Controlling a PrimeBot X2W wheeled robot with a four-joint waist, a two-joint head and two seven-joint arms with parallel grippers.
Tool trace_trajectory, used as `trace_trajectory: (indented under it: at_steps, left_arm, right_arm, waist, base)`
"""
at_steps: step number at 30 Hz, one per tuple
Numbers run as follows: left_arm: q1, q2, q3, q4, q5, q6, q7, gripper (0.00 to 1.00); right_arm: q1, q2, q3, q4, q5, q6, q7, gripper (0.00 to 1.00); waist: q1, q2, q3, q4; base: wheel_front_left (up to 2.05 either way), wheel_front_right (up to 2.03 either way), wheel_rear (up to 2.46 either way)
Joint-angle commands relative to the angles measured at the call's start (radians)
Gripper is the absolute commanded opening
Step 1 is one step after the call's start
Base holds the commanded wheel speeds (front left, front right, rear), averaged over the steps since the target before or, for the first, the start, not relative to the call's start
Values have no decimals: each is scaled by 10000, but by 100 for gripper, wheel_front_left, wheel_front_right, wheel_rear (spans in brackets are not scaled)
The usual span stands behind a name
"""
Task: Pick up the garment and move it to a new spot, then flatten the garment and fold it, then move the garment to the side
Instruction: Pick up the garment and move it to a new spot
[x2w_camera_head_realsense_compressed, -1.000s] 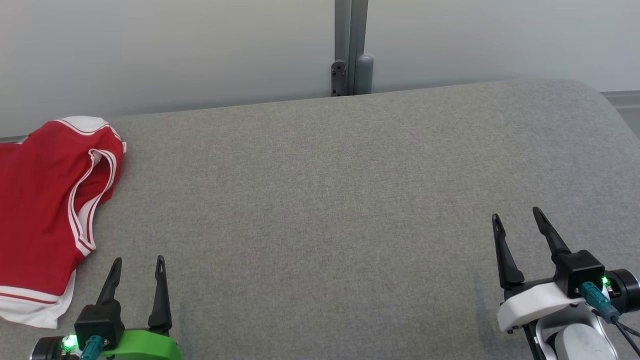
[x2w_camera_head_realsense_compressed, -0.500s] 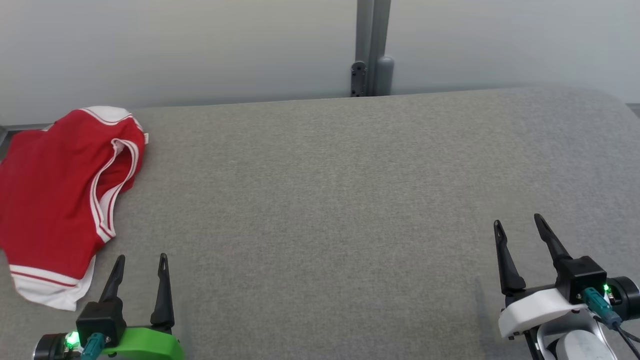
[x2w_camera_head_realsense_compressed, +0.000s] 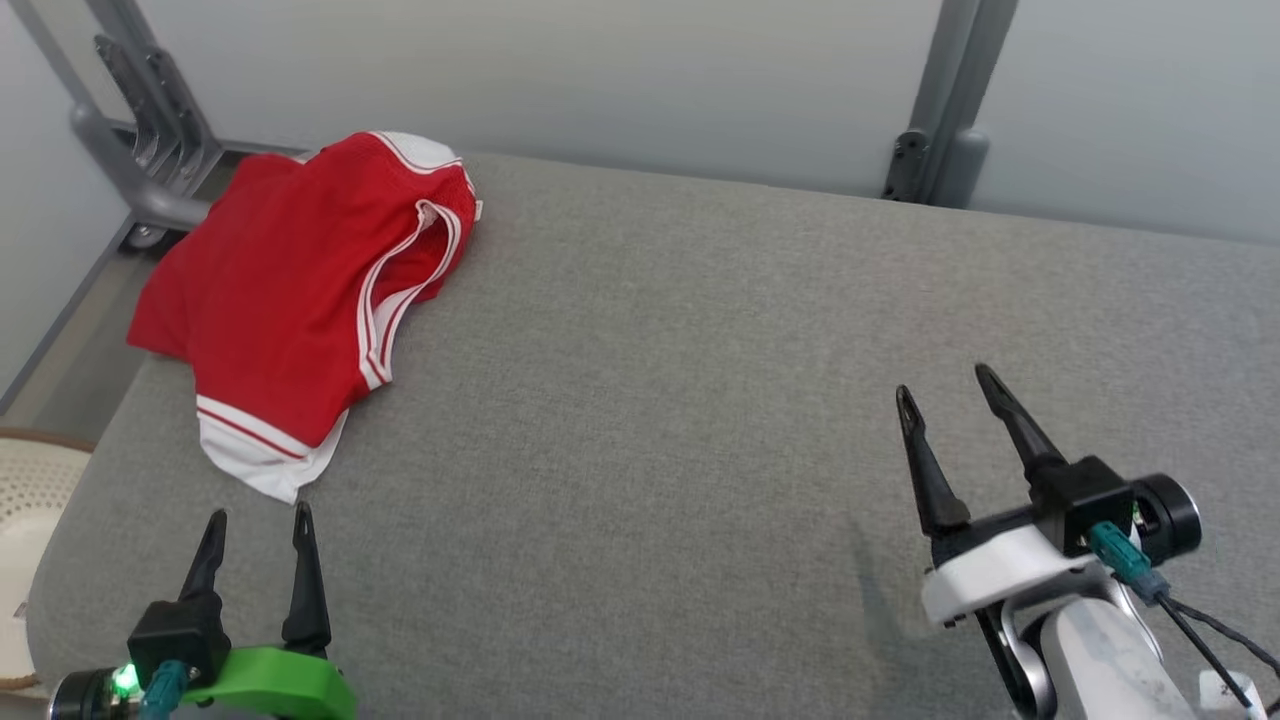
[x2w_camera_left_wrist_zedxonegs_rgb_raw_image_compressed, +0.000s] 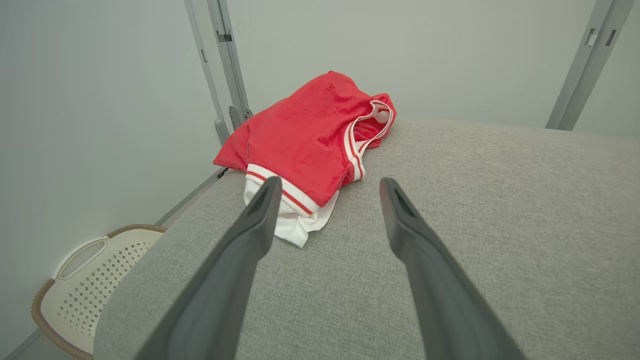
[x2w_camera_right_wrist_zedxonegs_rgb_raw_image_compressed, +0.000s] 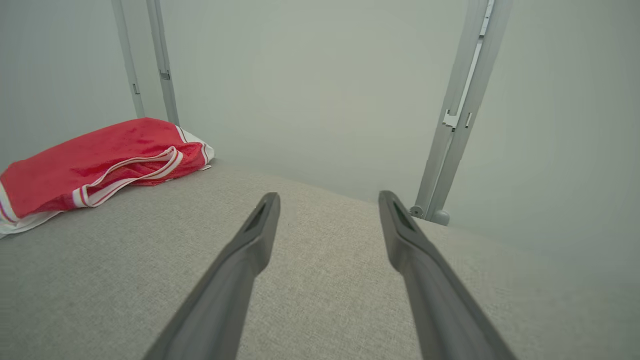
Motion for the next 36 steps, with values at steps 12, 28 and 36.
trace_trajectory:
  at_steps: [12, 28, 36]
  left_arm:
    - [-4140, 1287, -1048, 2852, -873, -159, 2200, 100]
    - [-6954, 2547, -1456, 5919, -2651, -139, 4761, 46]
    - [-7189, 2676, -1503, 6365, -2741, -130, 4004, 0]
  right_arm:
    - [-1656, -640, 855, -714, 344, -1, -32, 100]
    - [-2299, -1179, 1215, -1075, 504, 1, -32, 100]
    - [-1793, -1097, 1018, -908, 508, 1, -32, 100]
  waist:
    - [0, 0, 3240, -711]
    - [0, 0, 4679, -1506]
    - [0, 0, 4101, -1302]
  base:
    - [0, 0, 0]
    - [0, 0, 0]
    - [0, 0, 0]
